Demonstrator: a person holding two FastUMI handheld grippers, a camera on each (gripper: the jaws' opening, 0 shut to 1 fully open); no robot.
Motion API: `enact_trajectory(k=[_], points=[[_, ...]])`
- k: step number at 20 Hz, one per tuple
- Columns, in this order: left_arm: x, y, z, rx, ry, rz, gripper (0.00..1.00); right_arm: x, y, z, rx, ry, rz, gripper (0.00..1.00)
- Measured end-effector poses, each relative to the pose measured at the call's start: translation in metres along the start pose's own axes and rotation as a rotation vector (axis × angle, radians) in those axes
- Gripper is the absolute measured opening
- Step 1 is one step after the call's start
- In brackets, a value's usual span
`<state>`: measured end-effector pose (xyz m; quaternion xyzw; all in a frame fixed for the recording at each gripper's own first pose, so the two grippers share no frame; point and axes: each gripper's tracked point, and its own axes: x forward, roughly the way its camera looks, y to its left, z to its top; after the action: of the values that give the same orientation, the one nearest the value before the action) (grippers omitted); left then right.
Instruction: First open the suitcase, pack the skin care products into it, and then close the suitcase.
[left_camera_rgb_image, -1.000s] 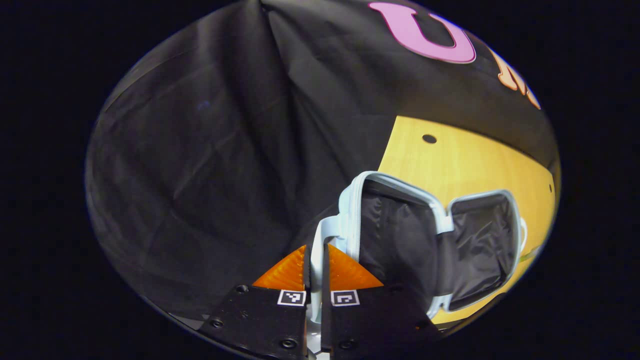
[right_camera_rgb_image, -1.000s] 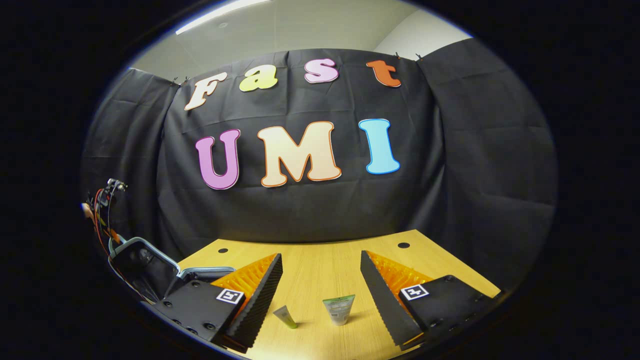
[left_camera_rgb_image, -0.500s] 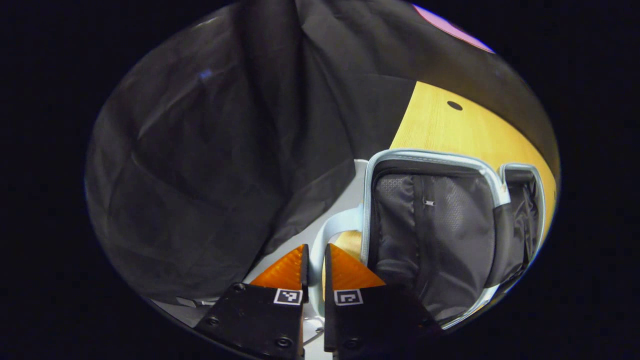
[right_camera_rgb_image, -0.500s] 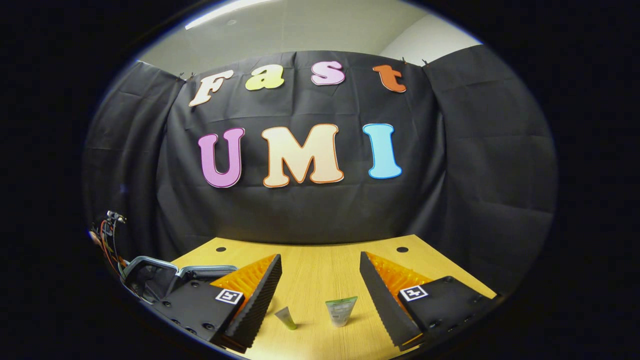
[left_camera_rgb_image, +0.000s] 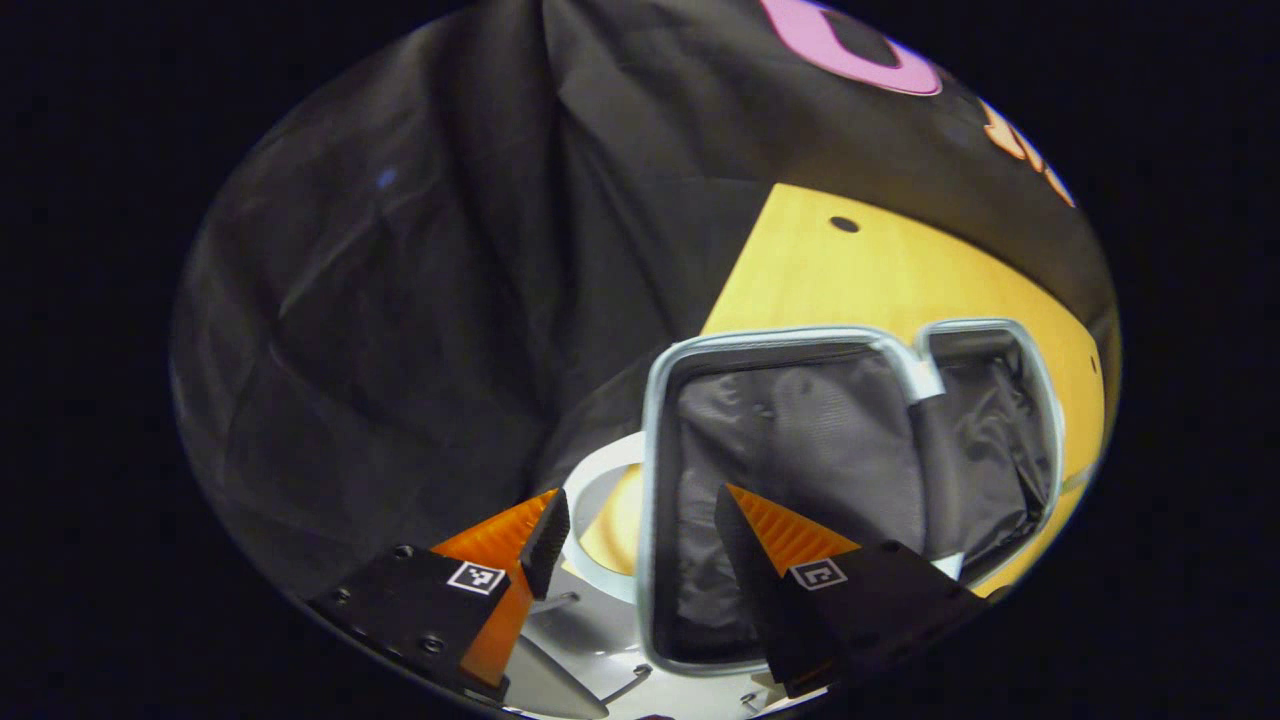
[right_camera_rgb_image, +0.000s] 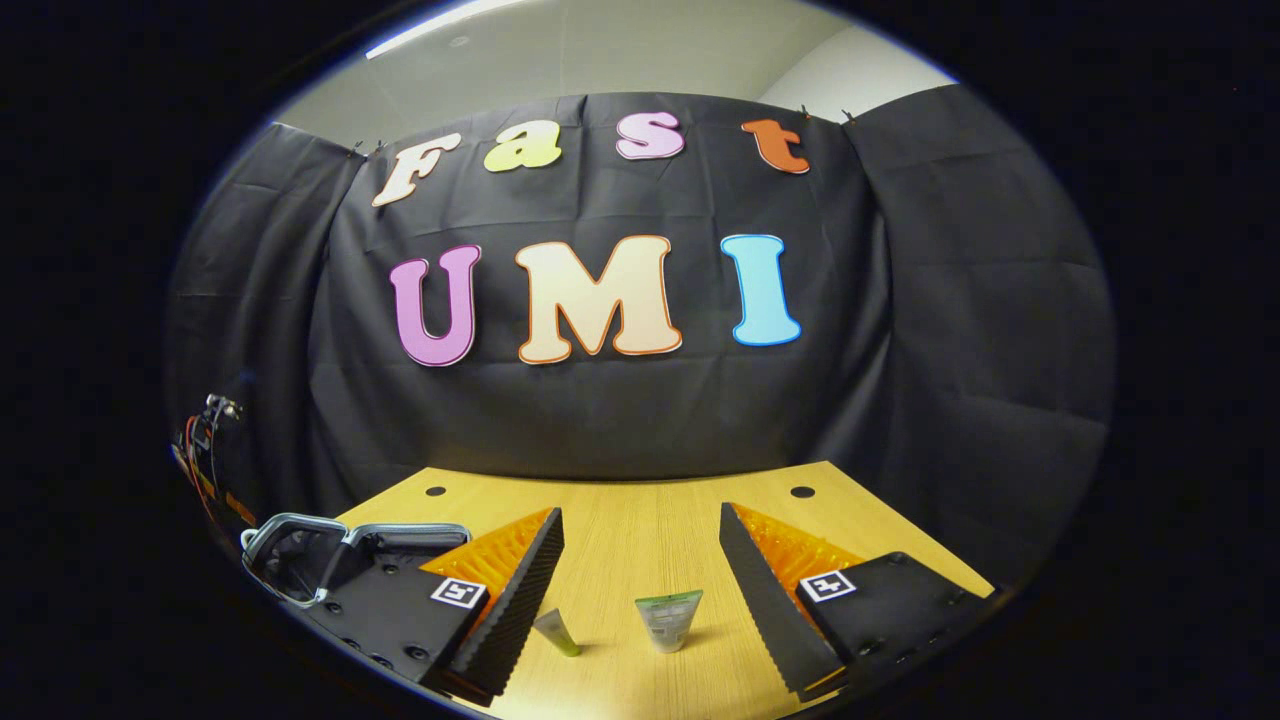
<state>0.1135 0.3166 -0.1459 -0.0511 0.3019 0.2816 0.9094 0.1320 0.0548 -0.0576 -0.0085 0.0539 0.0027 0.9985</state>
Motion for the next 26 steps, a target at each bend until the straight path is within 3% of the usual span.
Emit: enact_trajectory(k=[4, 7, 13, 18, 22, 26], points=[[-0.084, -0.094, 0.018, 0.036, -0.089, -0.148, 0.95, 0.015, -0.009, -0.017, -0.005, 0.053, 0.071, 0.95], [-0.123, -0.177, -0.004, 0.051, -0.106, -0.248, 0.94, 0.029, -0.016, -0.028, -0.034, 0.095, 0.166, 0.98], [-0.166, -0.295, -0.040, 0.130, -0.159, -0.287, 0.94, 0.050, -0.039, -0.052, -0.088, 0.185, 0.363, 0.98], [-0.156, -0.384, -0.099, 0.108, -0.096, -0.361, 0.94, 0.056, -0.038, -0.095, -0.054, 0.281, 0.546, 0.98], [-0.124, -0.451, -0.125, 0.057, -0.135, -0.417, 0.95, 0.063, -0.038, -0.149, -0.076, 0.367, 0.625, 0.98], [-0.086, -0.484, -0.139, 0.014, -0.150, -0.419, 0.95, 0.066, -0.036, -0.188, -0.117, 0.428, 0.663, 0.99]])
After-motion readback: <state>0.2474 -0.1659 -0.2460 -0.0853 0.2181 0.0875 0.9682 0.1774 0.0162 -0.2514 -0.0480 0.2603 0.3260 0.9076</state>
